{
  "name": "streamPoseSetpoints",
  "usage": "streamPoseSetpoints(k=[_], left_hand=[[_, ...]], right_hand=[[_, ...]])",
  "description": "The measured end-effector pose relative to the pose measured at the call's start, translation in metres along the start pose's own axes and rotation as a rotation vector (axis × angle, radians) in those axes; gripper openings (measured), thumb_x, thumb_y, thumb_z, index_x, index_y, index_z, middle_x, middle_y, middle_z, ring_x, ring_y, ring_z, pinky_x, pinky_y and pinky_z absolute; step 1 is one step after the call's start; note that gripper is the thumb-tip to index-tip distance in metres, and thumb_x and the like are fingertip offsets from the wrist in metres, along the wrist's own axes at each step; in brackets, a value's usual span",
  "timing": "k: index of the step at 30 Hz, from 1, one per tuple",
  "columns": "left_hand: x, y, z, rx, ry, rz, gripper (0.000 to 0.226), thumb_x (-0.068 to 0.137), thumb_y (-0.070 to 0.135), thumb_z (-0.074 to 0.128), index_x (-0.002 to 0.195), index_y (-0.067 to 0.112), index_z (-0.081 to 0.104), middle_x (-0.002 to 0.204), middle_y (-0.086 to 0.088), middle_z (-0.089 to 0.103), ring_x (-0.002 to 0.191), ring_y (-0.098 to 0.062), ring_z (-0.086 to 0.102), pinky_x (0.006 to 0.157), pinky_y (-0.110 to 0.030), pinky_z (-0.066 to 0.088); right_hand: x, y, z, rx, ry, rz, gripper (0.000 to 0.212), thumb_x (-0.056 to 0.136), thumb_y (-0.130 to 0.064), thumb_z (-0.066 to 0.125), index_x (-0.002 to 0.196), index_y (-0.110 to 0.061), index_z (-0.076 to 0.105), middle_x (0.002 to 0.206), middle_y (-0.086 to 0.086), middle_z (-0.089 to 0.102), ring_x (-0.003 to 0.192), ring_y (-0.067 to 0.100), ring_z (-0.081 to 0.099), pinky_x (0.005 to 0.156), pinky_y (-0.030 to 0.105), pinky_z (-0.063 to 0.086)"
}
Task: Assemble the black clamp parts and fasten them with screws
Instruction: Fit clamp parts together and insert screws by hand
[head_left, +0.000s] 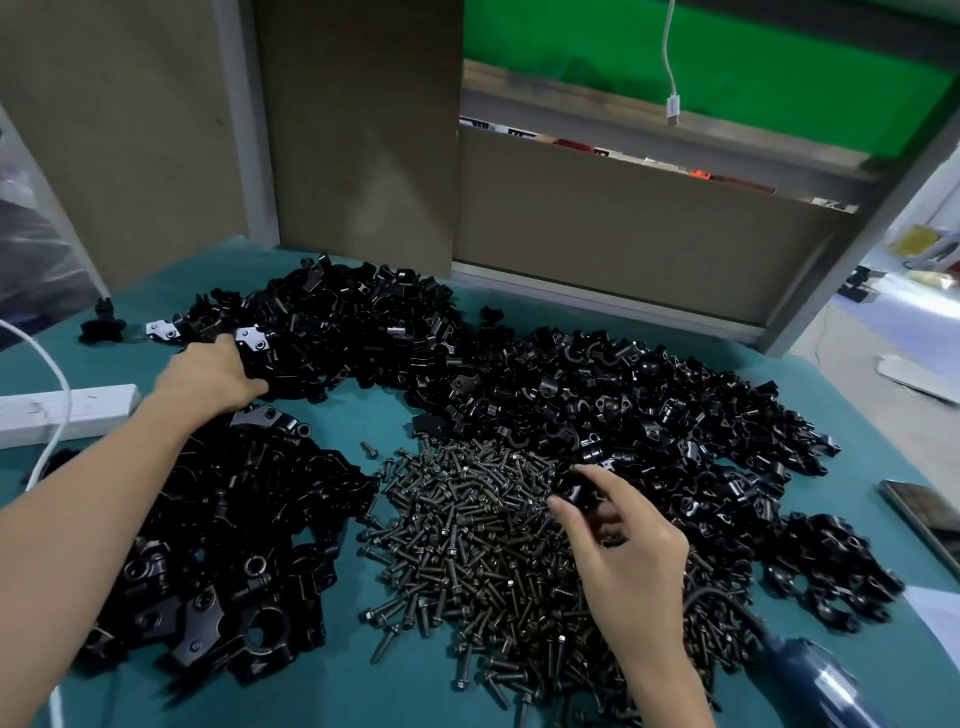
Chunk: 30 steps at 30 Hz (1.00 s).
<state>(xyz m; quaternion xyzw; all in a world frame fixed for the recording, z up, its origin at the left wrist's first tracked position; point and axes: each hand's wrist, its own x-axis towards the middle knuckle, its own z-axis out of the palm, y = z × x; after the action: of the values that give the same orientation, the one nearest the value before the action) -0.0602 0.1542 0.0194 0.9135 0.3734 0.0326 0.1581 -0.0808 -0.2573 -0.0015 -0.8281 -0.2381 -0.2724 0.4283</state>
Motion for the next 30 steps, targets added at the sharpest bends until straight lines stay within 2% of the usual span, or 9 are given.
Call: streamPoseSetpoints(k=[2,7,10,13,15,17,22,26,30], left_hand=[[-0.005,0.002,0.001,-0.025,0.019,0.015,0.045,0.091,0.034,0.07,0.105,0.004,0.04,0.082,-0.017,0.052,0.089,-0.039,0.054,0.073,-0.044,0.048],[-0.022,0.007,-0.013,-0.148,0.249,0.062,0.038,0.088,0.024,0.073,0.101,0.004,0.043,0.068,-0.01,0.039,0.068,-0.031,0.046,0.063,-0.042,0.04],[-0.048,0.023,-0.028,-0.333,0.371,0.144,0.03,0.087,0.023,0.072,0.102,0.013,0.048,0.071,-0.009,0.05,0.061,-0.024,0.047,0.056,-0.034,0.037],[-0.091,0.054,-0.033,-0.971,0.084,0.236,0.02,0.09,0.011,0.067,0.099,0.025,0.056,0.088,-0.012,0.072,0.071,-0.021,0.071,0.062,-0.03,0.055],[-0.127,0.076,-0.024,-1.375,-0.219,0.292,0.021,0.093,0.004,0.062,0.104,0.022,0.062,0.092,-0.016,0.075,0.076,-0.02,0.073,0.069,-0.029,0.06],[-0.157,0.095,-0.006,-1.612,-0.46,0.314,0.024,0.092,0.006,0.059,0.113,0.016,0.066,0.096,-0.017,0.075,0.078,-0.019,0.072,0.071,-0.027,0.059],[-0.201,0.122,0.046,-1.765,-0.715,0.295,0.039,0.084,0.017,0.064,0.122,0.011,0.067,0.107,-0.016,0.074,0.093,-0.02,0.072,0.078,-0.025,0.058],[-0.212,0.125,0.069,-1.779,-0.734,0.281,0.035,0.087,0.009,0.063,0.122,0.008,0.067,0.113,-0.019,0.073,0.107,-0.024,0.071,0.082,-0.026,0.058],[-0.212,0.121,0.074,-1.691,-0.702,0.331,0.034,0.101,-0.002,0.048,0.13,0.011,0.06,0.12,-0.01,0.073,0.116,-0.02,0.067,0.088,-0.025,0.057]], right_hand=[[0.0,0.001,-0.001,0.005,0.004,-0.001,0.039,0.078,-0.032,0.074,0.115,-0.017,0.071,0.086,-0.022,0.063,0.078,0.003,0.062,0.069,0.019,0.053],[0.002,0.001,-0.001,0.002,0.015,-0.005,0.04,0.079,-0.034,0.072,0.114,-0.015,0.071,0.086,-0.014,0.066,0.078,0.005,0.063,0.068,0.027,0.055],[0.002,0.0,0.0,0.005,0.031,-0.009,0.038,0.079,-0.034,0.072,0.113,-0.017,0.071,0.087,-0.023,0.062,0.078,0.002,0.062,0.069,0.026,0.054],[0.001,-0.001,0.0,0.013,0.055,-0.013,0.037,0.078,-0.032,0.073,0.113,-0.02,0.069,0.089,-0.028,0.06,0.086,-0.001,0.061,0.07,0.024,0.052],[0.001,-0.002,0.0,0.018,0.068,-0.014,0.036,0.078,-0.031,0.074,0.113,-0.022,0.068,0.089,-0.028,0.06,0.086,-0.002,0.06,0.069,0.02,0.052],[0.001,-0.001,0.001,0.034,0.077,-0.008,0.036,0.078,-0.03,0.075,0.112,-0.022,0.068,0.087,-0.026,0.061,0.084,-0.002,0.06,0.069,0.015,0.051],[0.002,-0.001,0.0,0.074,0.106,0.021,0.036,0.079,-0.027,0.077,0.113,-0.02,0.07,0.084,-0.023,0.063,0.078,0.001,0.062,0.068,0.008,0.047],[0.002,-0.003,0.001,0.14,0.124,0.054,0.035,0.079,-0.029,0.076,0.112,-0.027,0.067,0.082,-0.024,0.064,0.073,-0.001,0.062,0.066,0.007,0.047],[0.002,-0.005,0.001,0.239,0.112,0.127,0.033,0.079,-0.031,0.076,0.111,-0.026,0.069,0.082,-0.017,0.071,0.07,0.005,0.067,0.065,0.009,0.05]])
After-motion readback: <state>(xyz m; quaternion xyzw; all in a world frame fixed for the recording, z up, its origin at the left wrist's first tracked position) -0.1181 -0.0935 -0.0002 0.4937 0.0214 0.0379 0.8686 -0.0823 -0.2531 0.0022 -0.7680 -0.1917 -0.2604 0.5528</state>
